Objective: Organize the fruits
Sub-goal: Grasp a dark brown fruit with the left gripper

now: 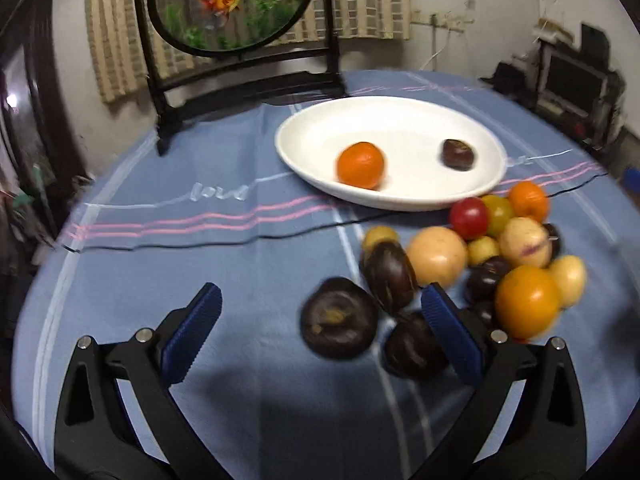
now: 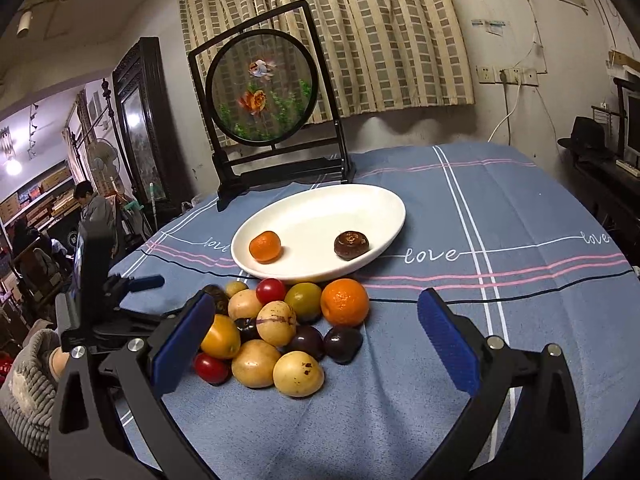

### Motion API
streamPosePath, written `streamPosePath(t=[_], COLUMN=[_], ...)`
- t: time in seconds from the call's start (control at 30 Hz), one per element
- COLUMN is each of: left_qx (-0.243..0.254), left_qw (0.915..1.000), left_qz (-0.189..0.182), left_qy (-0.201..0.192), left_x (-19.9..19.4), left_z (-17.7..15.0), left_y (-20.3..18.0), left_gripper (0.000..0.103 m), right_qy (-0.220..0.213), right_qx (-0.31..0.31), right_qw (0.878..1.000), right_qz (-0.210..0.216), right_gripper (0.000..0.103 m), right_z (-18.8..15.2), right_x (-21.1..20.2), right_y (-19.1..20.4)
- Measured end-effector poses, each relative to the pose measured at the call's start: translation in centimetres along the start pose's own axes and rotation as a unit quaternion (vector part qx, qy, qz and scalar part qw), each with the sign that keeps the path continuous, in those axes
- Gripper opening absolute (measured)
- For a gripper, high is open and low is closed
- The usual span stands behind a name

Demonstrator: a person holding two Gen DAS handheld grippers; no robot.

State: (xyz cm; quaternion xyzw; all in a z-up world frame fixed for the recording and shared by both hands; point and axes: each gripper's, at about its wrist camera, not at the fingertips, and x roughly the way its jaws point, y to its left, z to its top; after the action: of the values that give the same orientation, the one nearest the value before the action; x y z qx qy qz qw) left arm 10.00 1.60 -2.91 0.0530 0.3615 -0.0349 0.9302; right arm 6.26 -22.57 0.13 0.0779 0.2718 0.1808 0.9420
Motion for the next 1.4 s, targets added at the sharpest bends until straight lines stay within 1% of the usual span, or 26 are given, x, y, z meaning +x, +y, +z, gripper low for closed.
streamPosePath(t=[0.03,0.13,0.2,0.27,0.37,0.4,0.43,0.5,0.6,0.67,0.7,0.73,0.8,0.83,0.9,0.93,0.97,1.03,1.07,1.1,1.17,1.2,1.23,1.3,1.4], left_qx=[0.006,0.026,0.029,0.033,0.044,0.045,0.045,0.035,0.030,0.031,0.020,0.009,-0.006,-0.003,0.022,0.033,0.036,0.028,0.024,0.019,0.011,0.009,0.010,0.017,0.022], left_qw=[0.9999,0.9995,0.9994,0.9990,0.9982,0.9976,0.9978,0.9975,0.9975,0.9977,0.9975,0.9971,0.9972,0.9974,0.9979,0.9978,0.9977,0.9974,0.9972,0.9970,0.9963,0.9961,0.9958,0.9958,0.9943], left_qz=[-0.009,-0.015,-0.019,-0.024,-0.041,-0.051,-0.047,-0.059,-0.060,-0.046,-0.049,-0.055,-0.053,-0.050,-0.040,-0.037,-0.037,-0.042,-0.043,-0.043,-0.057,-0.064,-0.071,-0.072,-0.085], left_qy=[-0.003,-0.005,-0.009,-0.015,0.002,0.014,0.017,0.016,0.024,0.039,0.047,0.052,0.053,0.052,0.044,0.043,0.044,0.052,0.057,0.061,0.063,0.060,0.057,0.053,0.061], left_x=[-0.3,-0.3,-0.3,-0.1,1.1,1.6,1.8,1.9,2.2,2.4,2.5,2.5,2.5,2.4,2.3,2.4,2.6,3.1,3.3,3.4,3.3,3.2,3.1,3.2,4.1], left_z=[-0.1,-0.1,0.0,0.3,0.7,0.8,0.9,1.1,1.1,0.9,0.8,0.9,0.9,0.9,0.7,0.7,0.8,1.1,1.2,1.3,1.5,1.6,1.8,1.9,2.1], left_y=[-0.3,-1.1,-1.4,-1.9,-2.6,-2.6,-2.8,-2.5,-2.1,-1.5,-0.9,-0.3,0.2,-0.1,-1.1,-1.6,-1.7,-1.3,-1.0,-0.7,-0.3,-0.2,-0.2,-0.6,-1.1], left_gripper=[0.101,0.101,0.100,0.098,0.080,0.072,0.071,0.070,0.069,0.062,0.060,0.060,0.058,0.058,0.057,0.056,0.055,0.055,0.054,0.051,0.048,0.044,0.038,0.038,0.033], right_qy=[0.000,0.002,0.002,0.004,0.011,0.012,0.012,0.014,0.020,0.021,0.021,0.021,0.020,0.020,0.021,0.021,0.021,0.024,0.025,0.027,0.030,0.032,0.036,0.042,0.049], right_qx=[0.000,-0.001,0.000,0.001,0.003,0.003,0.004,0.002,0.000,-0.002,-0.002,-0.002,-0.003,-0.004,-0.007,-0.009,-0.012,-0.014,-0.015,-0.016,-0.014,-0.014,-0.013,-0.013,-0.013], right_qw=[1.000,1.000,1.000,1.000,1.000,1.000,1.000,1.000,1.000,1.000,1.000,1.000,1.000,1.000,1.000,1.000,1.000,1.000,1.000,0.999,0.999,0.999,0.999,0.999,0.999], right_qz=[0.000,0.000,0.004,0.004,0.003,0.004,0.004,0.006,0.006,0.006,0.007,0.008,0.009,0.011,0.013,0.013,0.012,0.011,0.011,0.010,0.011,0.011,0.011,0.013,0.019], right_gripper=[0.102,0.102,0.102,0.102,0.102,0.102,0.102,0.102,0.102,0.102,0.102,0.102,0.102,0.102,0.102,0.102,0.102,0.102,0.102,0.102,0.102,0.102,0.102,0.102,0.102], right_z=[0.0,0.0,0.0,0.0,0.0,0.0,0.0,-0.1,-0.1,-0.1,-0.1,-0.1,-0.2,-0.2,-0.1,-0.1,-0.1,-0.2,-0.2,-0.3,-0.3,-0.3,-0.3,-0.4,-0.5], right_x=[0.0,0.1,0.1,0.2,0.4,0.5,0.5,0.6,0.7,0.8,0.8,0.7,0.7,0.7,0.7,0.7,0.7,0.8,0.9,1.0,1.1,1.2,1.3,1.6,1.9], right_y=[0.0,0.1,0.1,0.1,0.1,0.1,0.1,0.2,0.3,0.3,0.3,0.3,0.4,0.4,0.5,0.6,0.7,0.8,0.8,0.7,0.7,0.6,0.6,0.5,0.6])
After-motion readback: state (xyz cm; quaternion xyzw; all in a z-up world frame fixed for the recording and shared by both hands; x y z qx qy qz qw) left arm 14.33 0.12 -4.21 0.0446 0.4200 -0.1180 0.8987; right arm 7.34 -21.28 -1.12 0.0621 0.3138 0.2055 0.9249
